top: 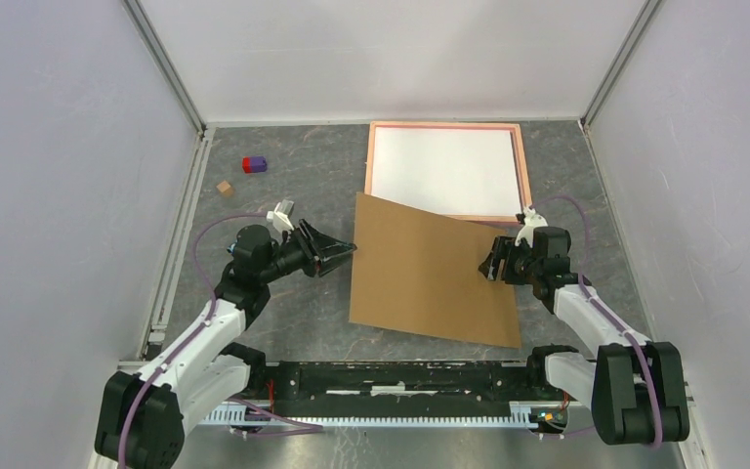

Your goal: Put the photo into the frame

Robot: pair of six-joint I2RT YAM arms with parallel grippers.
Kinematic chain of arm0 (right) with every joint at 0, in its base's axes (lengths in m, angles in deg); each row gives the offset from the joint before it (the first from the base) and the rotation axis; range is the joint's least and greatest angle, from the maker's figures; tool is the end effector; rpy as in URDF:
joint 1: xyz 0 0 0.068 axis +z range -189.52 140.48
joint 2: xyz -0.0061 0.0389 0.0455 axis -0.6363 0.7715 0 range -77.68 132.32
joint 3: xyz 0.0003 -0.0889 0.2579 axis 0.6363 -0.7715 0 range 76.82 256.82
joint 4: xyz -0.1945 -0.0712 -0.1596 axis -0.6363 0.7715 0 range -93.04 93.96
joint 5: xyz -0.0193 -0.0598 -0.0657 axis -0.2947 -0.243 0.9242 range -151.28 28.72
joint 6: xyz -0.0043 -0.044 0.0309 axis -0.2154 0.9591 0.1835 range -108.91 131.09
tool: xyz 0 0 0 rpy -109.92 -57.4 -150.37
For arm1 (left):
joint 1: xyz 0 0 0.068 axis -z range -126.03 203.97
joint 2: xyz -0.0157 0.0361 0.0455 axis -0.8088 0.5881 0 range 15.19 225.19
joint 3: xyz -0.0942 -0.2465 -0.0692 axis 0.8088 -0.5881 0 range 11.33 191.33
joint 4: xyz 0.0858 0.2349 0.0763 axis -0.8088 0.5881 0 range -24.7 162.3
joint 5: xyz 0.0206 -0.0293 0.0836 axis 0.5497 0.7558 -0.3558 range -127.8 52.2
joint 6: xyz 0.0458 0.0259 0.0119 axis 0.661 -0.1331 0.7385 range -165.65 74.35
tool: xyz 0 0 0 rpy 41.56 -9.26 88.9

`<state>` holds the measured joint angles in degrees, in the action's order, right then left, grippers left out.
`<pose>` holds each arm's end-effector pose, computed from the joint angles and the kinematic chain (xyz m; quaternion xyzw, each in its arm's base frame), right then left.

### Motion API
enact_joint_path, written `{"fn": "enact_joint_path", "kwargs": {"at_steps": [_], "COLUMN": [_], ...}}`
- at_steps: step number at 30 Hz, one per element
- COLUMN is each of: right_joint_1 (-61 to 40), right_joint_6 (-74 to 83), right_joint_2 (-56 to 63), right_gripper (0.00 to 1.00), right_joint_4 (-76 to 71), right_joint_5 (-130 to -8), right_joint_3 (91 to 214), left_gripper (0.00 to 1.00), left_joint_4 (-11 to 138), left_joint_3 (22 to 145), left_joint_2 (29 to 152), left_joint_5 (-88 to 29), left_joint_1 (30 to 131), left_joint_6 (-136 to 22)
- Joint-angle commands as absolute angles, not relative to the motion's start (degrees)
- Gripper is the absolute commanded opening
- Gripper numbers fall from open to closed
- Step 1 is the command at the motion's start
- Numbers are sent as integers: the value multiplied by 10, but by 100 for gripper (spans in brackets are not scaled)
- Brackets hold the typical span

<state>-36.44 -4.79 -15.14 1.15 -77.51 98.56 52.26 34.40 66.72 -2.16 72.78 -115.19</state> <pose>0.1986 0.0208 0.1565 0.0483 0.9149 0.1911 0.3523 0.1817 -0.0837 0.2288 -0.1570 0.7638 -0.5765 0.2441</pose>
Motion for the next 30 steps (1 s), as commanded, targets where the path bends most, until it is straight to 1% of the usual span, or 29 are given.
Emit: {"fn": "enact_joint_path", "kwargs": {"at_steps": [1, 3, 5, 11, 13, 15, 17, 22, 24, 27, 28, 30], "right_joint_1": [-352, -351, -351, -351, -351, -351, -351, -352, -352, -351, -352, -358], "right_joint_6": [-62, -63, -66, -69, -68, -69, -69, -66, -65, -57, -49, -43], "right_joint_2": [-156, -160, -161, -158, -157, -154, -151, -150, -151, -152, -156, -181], "right_gripper": [72, 72, 72, 72, 72, 72, 72, 73, 73, 73, 73, 74], "right_joint_4": [63, 64, 62, 55, 53, 47, 45, 48, 51, 65, 77, 97], "right_joint_5": [-838, -842, -846, -858, -859, -865, -869, -871, -869, -858, -839, -773], "right_joint_3": [966, 967, 967, 964, 963, 958, 957, 963, 967, 982, 992, 1006], "left_gripper": [48, 48, 52, 52, 50, 46, 46, 60, 61, 68, 72, 83], "left_joint_4": [412, 408, 405, 402, 428, 433, 451, 579, 606, 629, 646, 673], "left_joint_3": [358, 363, 366, 387, 405, 414, 414, 420, 413, 392, 388, 383], "left_joint_2": [670, 672, 680, 720, 730, 734, 719, 681, 675, 667, 666, 667], "left_joint_5": [32, 30, 25, -4, -17, -22, -45, -117, -136, -165, -172, -189], "left_joint_1": [749, 754, 762, 805, 821, 825, 825, 825, 824, 815, 809, 797], "left_joint_6": [-1237, -1242, -1245, -1227, -1205, -1197, -1186, -1132, -1118, -1099, -1088, -1058]}}
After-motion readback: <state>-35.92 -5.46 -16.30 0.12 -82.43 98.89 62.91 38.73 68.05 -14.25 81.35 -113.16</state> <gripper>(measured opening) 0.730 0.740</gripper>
